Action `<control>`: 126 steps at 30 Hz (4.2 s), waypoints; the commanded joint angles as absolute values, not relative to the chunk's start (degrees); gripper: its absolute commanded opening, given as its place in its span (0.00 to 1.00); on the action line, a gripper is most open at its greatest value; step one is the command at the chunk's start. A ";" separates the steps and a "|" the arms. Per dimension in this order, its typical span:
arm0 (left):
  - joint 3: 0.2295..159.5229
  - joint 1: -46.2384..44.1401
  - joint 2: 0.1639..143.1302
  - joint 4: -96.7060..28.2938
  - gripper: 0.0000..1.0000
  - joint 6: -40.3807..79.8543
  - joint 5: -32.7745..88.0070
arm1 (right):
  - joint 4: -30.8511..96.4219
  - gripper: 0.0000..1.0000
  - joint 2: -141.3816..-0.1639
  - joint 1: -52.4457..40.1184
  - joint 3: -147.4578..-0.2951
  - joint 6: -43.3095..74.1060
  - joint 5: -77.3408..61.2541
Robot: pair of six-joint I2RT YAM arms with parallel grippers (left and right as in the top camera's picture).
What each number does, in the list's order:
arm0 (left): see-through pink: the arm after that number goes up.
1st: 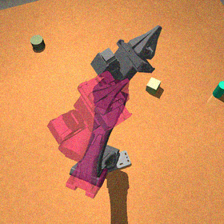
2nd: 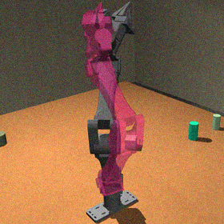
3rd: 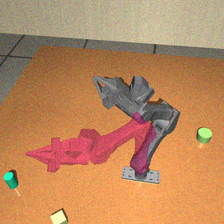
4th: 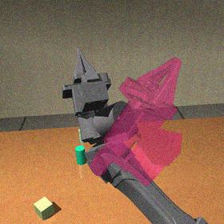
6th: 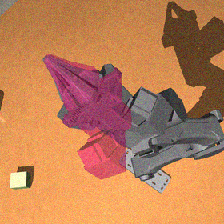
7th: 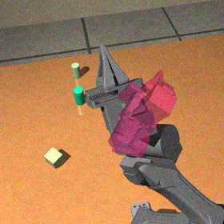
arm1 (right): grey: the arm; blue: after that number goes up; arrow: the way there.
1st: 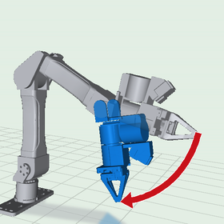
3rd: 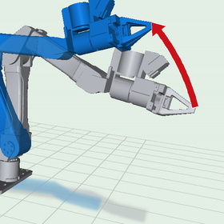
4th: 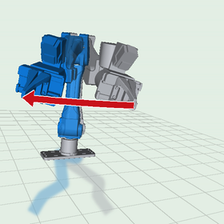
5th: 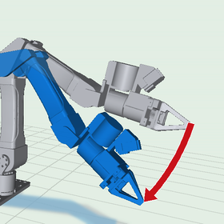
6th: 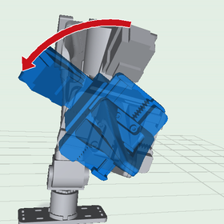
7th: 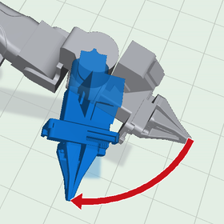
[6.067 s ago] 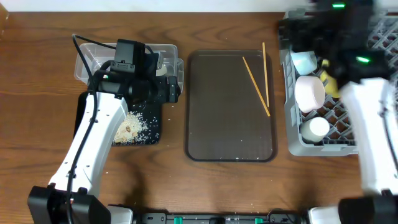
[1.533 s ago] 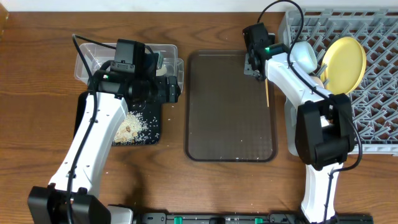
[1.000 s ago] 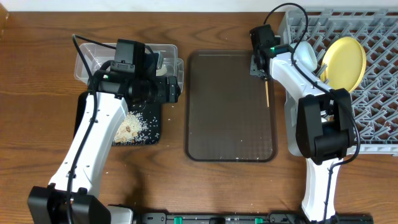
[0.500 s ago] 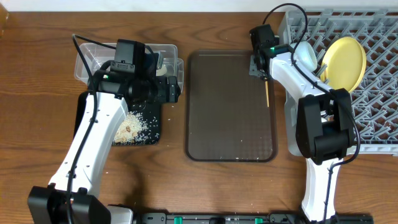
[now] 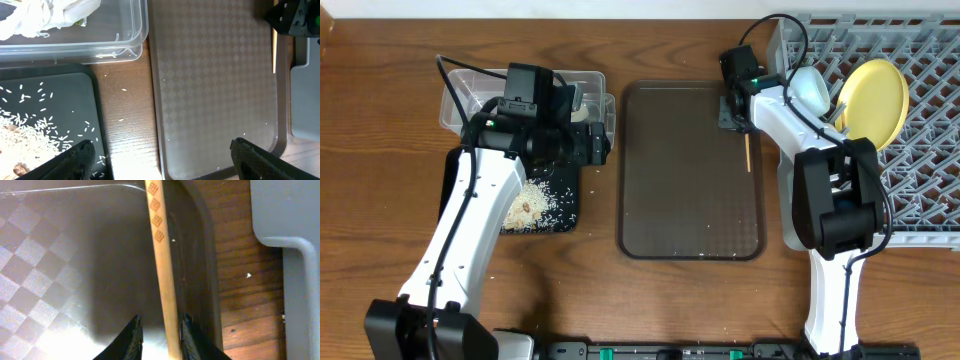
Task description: Sort waste into correct bins and load items into the dishwasher rack
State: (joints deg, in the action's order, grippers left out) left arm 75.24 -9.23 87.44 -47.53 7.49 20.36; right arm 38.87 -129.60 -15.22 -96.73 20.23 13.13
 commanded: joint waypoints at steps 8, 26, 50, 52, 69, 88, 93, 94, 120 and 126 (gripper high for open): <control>75.88 -9.45 87.77 -47.53 0.89 7.33 19.84 | 40.60 0.01 -130.93 -15.68 -97.06 18.35 2.68; 75.88 -9.45 87.77 -47.53 0.89 7.33 19.84 | 60.29 0.01 -94.11 -7.92 -103.81 5.82 8.38; 75.88 -9.45 87.77 -47.53 0.89 7.33 19.84 | 71.02 0.25 -101.08 10.48 -96.60 -9.32 10.79; 75.88 -9.45 87.77 -47.53 0.90 7.33 19.84 | 70.78 0.35 -101.16 10.50 -96.60 -9.30 11.18; 75.88 -9.45 87.77 -47.53 0.89 7.33 19.84 | 70.72 0.45 -94.15 8.51 -101.36 -9.08 -6.74; 75.88 -9.45 87.77 -47.53 0.90 7.33 19.84 | 75.26 0.99 -65.17 7.53 -104.12 -6.96 -10.15; 75.88 -9.45 87.77 -47.53 0.90 7.33 19.84 | 70.59 0.99 -63.88 7.49 -101.23 -6.94 -8.82; 75.88 -9.45 87.77 -47.53 0.89 7.33 19.84 | 67.55 0.99 -62.81 7.46 -98.70 -6.94 -8.80; 75.88 -9.45 87.77 -47.53 0.89 7.33 19.84 | 3.09 1.00 -7.07 0.58 -4.99 5.10 1.43; 75.88 -9.45 87.77 -47.53 0.89 7.33 19.84 | 4.05 0.99 -0.64 0.30 -0.30 3.73 1.48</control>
